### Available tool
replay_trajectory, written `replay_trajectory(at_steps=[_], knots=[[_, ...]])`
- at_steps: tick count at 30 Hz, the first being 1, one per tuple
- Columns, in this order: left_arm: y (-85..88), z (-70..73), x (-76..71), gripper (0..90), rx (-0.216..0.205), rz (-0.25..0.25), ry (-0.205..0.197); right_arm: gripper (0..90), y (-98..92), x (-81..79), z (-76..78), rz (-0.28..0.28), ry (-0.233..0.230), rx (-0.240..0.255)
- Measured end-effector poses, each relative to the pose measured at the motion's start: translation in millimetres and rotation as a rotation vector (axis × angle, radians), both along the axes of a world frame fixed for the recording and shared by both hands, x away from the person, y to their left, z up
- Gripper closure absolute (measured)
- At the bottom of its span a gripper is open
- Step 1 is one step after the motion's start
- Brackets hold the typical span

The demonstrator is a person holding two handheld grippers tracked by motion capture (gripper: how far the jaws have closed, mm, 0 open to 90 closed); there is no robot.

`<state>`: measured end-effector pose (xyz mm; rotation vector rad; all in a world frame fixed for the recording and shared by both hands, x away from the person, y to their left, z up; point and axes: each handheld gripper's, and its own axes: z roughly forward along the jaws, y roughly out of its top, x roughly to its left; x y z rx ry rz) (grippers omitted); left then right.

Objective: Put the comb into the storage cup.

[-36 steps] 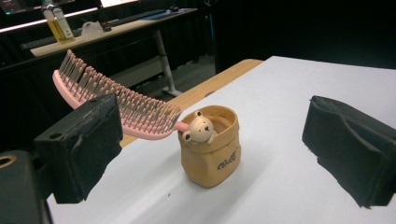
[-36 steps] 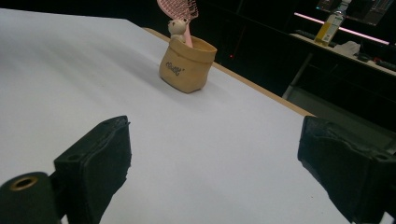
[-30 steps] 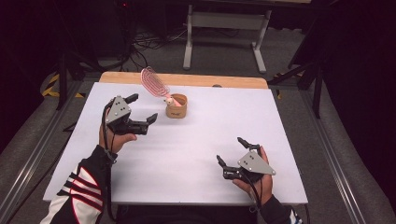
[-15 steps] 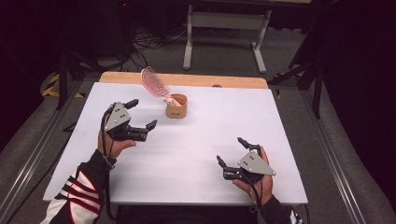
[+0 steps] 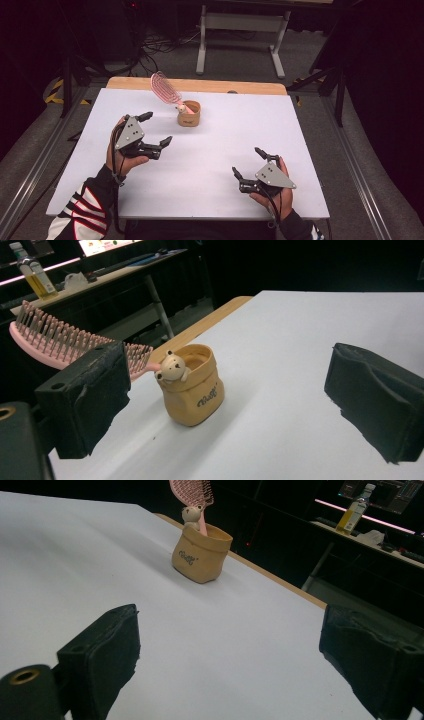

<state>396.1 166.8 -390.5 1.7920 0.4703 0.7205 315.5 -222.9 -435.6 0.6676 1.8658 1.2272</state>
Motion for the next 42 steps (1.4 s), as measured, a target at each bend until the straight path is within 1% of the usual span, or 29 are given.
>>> replay_trajectory(at_steps=[4, 6, 13, 16, 18, 23, 24, 25, 31, 35, 36, 39, 41, 42], knots=[[-1.8, -1.0, -2.4, 5.6, 0.005, -0.008, 0.005, 10.1, 0.1, 0.0, 0.1, 0.001, -0.001, -0.001], [-4.1, -2.0, -5.2, 5.8, 0.023, -0.013, -0.001, 9.9, 0.2, -0.1, 0.3, 0.004, 0.001, -0.001], [-7.5, -3.7, -12.2, 5.9, 0.024, -0.028, -0.003, 9.2, -0.3, -0.1, 0.8, 0.009, 0.008, -0.001], [-9.0, -4.8, -16.2, 6.1, 0.046, -0.023, -0.021, 9.1, 0.0, -0.3, 0.8, 0.009, 0.004, 0.0], [-9.6, -5.8, -17.9, 6.2, 0.036, -0.03, -0.014, 9.0, -0.1, -0.3, 1.0, 0.009, 0.005, 0.0], [-11.6, -6.6, -24.7, 6.3, 0.044, -0.044, -0.022, 8.8, 0.1, -0.9, 1.1, 0.011, 0.0, -0.002], [-12.3, -7.5, -26.6, 6.3, 0.039, -0.049, -0.022, 8.8, -0.1, -1.0, 1.1, 0.012, 0.001, 0.0], [-12.5, -8.0, -27.8, 6.3, 0.047, -0.051, -0.024, 8.8, -0.3, -1.1, 1.1, 0.012, 0.001, 0.001], [-13.2, -11.3, -35.2, 6.3, 0.062, -0.056, -0.029, 8.8, -0.5, -1.5, 1.3, 0.013, 0.001, 0.0], [-11.4, -12.1, -38.8, 6.1, 0.06, -0.06, -0.022, 8.8, -0.7, -1.6, 1.6, 0.014, -0.003, 0.004], [-10.7, -12.6, -39.9, 6.0, 0.055, -0.062, -0.022, 8.8, -0.8, -1.6, 1.6, 0.014, -0.004, 0.003], [-8.9, -13.9, -42.8, 6.1, 0.064, -0.056, -0.031, 8.8, -0.8, -1.5, 2.1, 0.013, -0.007, 0.002], [-7.0, -15.8, -44.1, 6.1, 0.053, -0.062, -0.032, 8.8, -0.8, -1.4, 2.0, 0.013, -0.005, 0.003], [-6.2, -17.1, -45.3, 6.1, 0.056, -0.048, -0.033, 8.7, -0.8, -1.3, 2.0, 0.013, -0.005, 0.003]])
